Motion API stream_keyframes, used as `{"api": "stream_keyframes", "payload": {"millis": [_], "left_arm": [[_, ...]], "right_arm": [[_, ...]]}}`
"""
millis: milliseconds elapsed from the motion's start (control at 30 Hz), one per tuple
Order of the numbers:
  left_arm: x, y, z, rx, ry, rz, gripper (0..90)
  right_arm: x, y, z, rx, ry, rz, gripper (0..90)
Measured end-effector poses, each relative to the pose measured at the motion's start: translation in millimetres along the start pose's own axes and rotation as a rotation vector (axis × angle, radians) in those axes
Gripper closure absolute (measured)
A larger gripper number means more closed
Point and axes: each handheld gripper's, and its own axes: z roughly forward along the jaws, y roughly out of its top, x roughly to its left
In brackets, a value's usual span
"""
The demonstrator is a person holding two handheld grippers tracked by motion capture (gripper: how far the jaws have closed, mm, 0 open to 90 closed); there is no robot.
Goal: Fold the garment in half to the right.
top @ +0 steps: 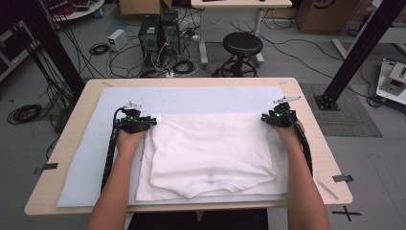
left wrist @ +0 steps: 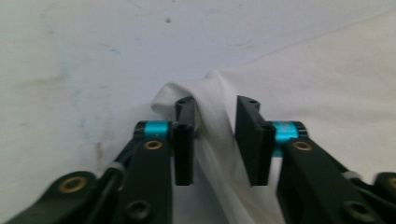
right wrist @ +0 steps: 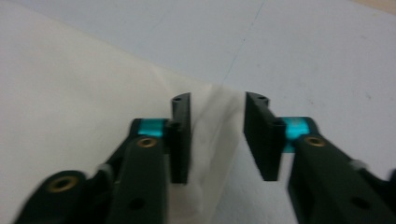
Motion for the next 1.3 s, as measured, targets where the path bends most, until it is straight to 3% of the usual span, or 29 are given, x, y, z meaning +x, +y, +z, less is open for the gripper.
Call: {"api": "stream_keyframes", "payload": {"millis": [67, 167, 267, 367, 467, 633, 733, 1000, 1133, 1300], "left_arm": [[2.5, -1.5, -8.3, -0.020, -0.025, -0.026, 55.1], [0.7, -3.5, -22.7, -0.059, -0.045, -0.024, 45.3], [-5.5, -6.2, -41.9, -0.093, -0.101, 0.012, 37.6], [-10.2, -8.5, -50.3, -0.104, -0.119, 0.032, 34.5], [-20.7, -14.5, -63.2, -0.108, -0.146, 0.082, 30.8], [-31.5, -21.0, -71.2, -0.116, -0.206, 0.112, 27.0], [-42.5, -27.8, -78.3, -0.096, -0.237, 0.126, 21.6], [-56.8, -46.2, -94.5, -0.066, -0.225, 0.153, 21.2], [-61.8, -64.9, -93.0, 0.023, -0.222, 0.127, 21.2], [-64.5, -73.9, -90.3, 0.038, -0.232, 0.108, 21.2]], "right_arm": [[3.4, -2.3, -6.9, -0.014, 0.009, 0.008, 40.5], [9.8, -6.9, -18.2, -0.052, 0.029, 0.005, 32.0], [19.3, -12.3, -32.1, -0.089, 0.071, -0.020, 27.4], [23.3, -14.3, -38.1, -0.097, 0.087, -0.031, 25.6], [30.3, -20.9, -49.6, -0.142, 0.117, -0.039, 21.3], [34.9, -29.0, -57.6, -0.181, 0.153, -0.040, 21.3], [40.5, -34.2, -62.5, -0.184, 0.168, -0.049, 21.3], [52.9, -36.6, -66.9, -0.184, 0.181, -0.100, 21.3], [57.1, -37.9, -67.6, -0.180, 0.185, -0.108, 21.3], [58.5, -39.9, -65.1, -0.173, 0.183, -0.109, 21.3]]}}
